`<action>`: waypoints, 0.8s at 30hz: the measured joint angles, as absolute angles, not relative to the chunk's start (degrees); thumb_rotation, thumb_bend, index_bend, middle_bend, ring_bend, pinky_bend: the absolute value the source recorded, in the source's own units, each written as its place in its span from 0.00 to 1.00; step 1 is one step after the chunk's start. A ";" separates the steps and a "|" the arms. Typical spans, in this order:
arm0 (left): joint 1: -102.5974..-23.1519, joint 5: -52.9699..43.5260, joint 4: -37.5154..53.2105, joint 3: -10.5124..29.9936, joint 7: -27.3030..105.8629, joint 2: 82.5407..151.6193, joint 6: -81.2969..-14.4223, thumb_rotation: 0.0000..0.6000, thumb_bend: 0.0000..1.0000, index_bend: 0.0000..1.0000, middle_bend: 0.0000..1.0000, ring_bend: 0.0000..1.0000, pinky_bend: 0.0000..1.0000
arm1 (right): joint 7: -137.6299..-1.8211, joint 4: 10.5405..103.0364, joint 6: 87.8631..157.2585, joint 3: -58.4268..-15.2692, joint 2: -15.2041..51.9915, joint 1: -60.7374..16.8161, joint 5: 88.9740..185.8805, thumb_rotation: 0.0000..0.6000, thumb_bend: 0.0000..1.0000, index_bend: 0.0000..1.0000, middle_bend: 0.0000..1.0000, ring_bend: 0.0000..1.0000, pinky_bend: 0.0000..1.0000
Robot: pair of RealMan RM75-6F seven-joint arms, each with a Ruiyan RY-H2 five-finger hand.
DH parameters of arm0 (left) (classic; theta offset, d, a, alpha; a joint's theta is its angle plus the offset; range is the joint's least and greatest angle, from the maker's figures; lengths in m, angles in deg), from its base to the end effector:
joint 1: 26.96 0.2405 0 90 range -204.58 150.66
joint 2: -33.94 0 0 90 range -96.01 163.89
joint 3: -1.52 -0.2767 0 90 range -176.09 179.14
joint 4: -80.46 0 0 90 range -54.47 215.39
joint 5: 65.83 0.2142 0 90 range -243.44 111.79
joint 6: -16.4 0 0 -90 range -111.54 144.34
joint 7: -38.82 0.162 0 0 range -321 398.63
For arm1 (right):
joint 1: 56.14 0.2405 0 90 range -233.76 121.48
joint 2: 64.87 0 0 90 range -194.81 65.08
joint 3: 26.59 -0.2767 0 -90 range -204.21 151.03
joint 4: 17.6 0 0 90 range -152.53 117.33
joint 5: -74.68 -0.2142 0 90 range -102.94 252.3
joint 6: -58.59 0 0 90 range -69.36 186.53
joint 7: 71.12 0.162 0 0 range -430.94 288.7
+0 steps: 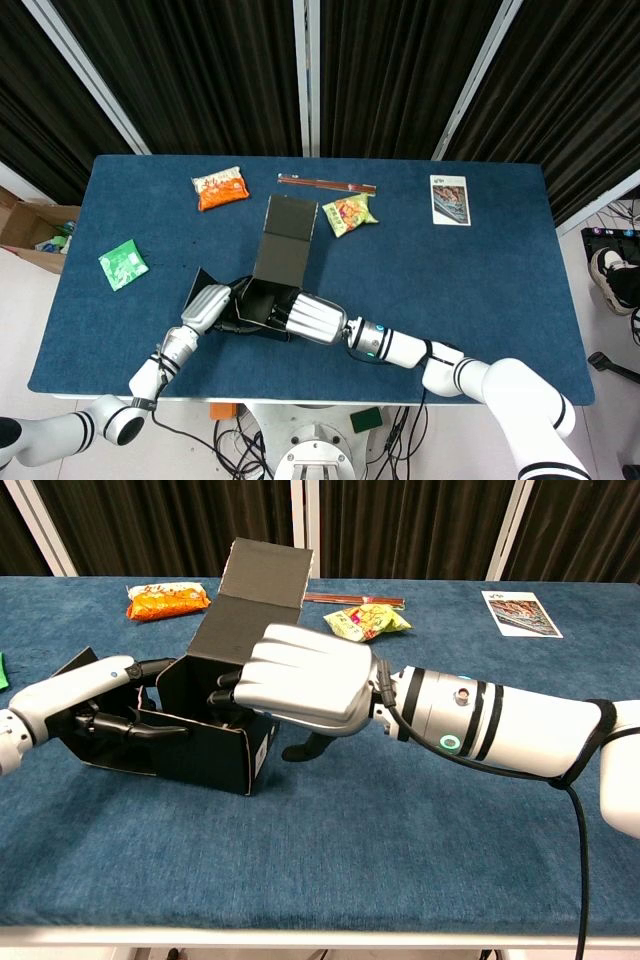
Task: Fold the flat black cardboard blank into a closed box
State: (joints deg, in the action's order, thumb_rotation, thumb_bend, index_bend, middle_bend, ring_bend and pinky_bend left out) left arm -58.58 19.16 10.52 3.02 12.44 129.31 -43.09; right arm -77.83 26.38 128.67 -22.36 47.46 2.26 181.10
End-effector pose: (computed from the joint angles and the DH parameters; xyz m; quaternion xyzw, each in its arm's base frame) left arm -0.2323 0.3147 -0.0653 -0.6441 -0.5567 -0.4510 0.2680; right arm -0.0577 -0.3412 -0.1380 0.8578 0.0618 0.4542 0.2326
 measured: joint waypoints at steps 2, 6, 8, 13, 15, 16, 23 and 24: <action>-58.50 19.14 10.66 3.10 12.40 129.44 -43.27 0.49 0.00 0.20 0.23 0.66 0.91 | -77.76 26.56 128.63 -22.42 47.41 2.18 181.05 1.00 0.16 0.42 0.43 0.72 1.00; -58.29 18.89 11.18 3.38 12.37 129.96 -43.77 0.51 0.00 0.28 0.30 0.67 0.91 | -77.80 26.74 128.36 -22.47 47.28 2.14 181.05 1.00 0.16 0.43 0.44 0.72 1.00; -58.11 18.77 11.73 3.53 12.55 130.45 -44.20 0.54 0.00 0.33 0.33 0.68 0.91 | -78.03 26.81 128.30 -22.56 47.14 2.03 180.96 1.00 0.17 0.44 0.45 0.72 1.00; -57.83 18.71 12.53 3.62 13.07 131.11 -44.68 0.59 0.00 0.40 0.37 0.68 0.91 | -78.56 27.02 128.55 -23.10 46.94 1.24 180.22 1.00 0.18 0.46 0.46 0.72 1.00; -57.76 18.68 12.70 3.64 13.08 131.31 -44.77 0.59 0.00 0.41 0.37 0.68 0.91 | -78.60 27.22 128.00 -23.04 46.94 1.11 180.03 1.00 0.18 0.48 0.49 0.72 1.00; -57.75 18.69 12.78 3.66 13.10 131.40 -44.82 0.59 0.00 0.41 0.37 0.68 0.91 | -78.68 27.33 127.56 -23.00 46.93 1.09 179.94 1.00 0.18 0.49 0.51 0.72 1.00; -57.83 18.86 12.80 3.78 13.31 131.52 -44.93 0.59 0.00 0.41 0.37 0.68 0.91 | -80.46 30.86 122.43 -23.09 45.58 1.97 179.00 1.00 0.31 0.58 0.58 0.72 1.00; -57.86 18.86 12.76 3.81 13.25 131.50 -44.91 0.60 0.00 0.41 0.37 0.68 0.91 | -80.81 31.48 121.89 -23.18 45.21 2.21 178.91 1.00 0.32 0.61 0.60 0.72 1.00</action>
State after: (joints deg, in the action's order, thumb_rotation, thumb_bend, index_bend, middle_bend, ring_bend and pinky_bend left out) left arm -57.86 18.86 12.76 3.81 13.25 131.50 -44.91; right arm -80.81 31.48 121.89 -23.18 45.21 2.21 178.91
